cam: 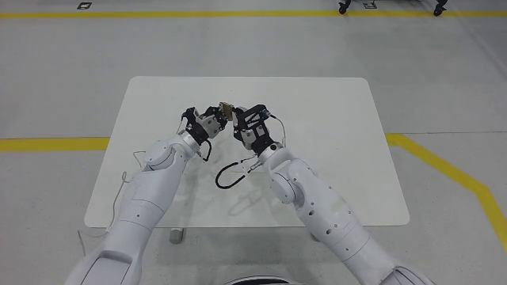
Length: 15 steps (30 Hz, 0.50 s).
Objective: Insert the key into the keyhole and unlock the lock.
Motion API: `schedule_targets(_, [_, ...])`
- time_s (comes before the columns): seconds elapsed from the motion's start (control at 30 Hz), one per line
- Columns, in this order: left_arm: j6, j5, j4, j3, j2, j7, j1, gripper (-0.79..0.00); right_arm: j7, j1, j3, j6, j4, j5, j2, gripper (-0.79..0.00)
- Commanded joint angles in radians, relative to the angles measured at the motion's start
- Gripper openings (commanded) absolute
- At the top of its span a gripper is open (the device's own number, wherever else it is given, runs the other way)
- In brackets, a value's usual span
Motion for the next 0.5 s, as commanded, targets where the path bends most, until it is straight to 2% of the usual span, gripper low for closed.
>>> schedule_targets(0.0, [0.000, 0.000, 0.001, 0.000, 0.000, 0.000, -0.001, -0.785, 0.000, -0.001, 0.001, -0.002, -0.001, -0.001, 0.000, -0.739])
schedule_targets(0.13, [0.001, 0.001, 0.002, -0.001, -0.001, -0.001, -0.002, -0.785, 0.000, -0.005, 0.003, -0.004, -0.006, -0.005, -0.001, -0.785])
schedule_targets(0.47, [-0.009, 0.015, -0.004, -0.003, -0.002, 0.000, 0.000, -0.785, 0.017, 0.005, 0.000, -0.007, 0.002, -0.012, -0.007, -0.785])
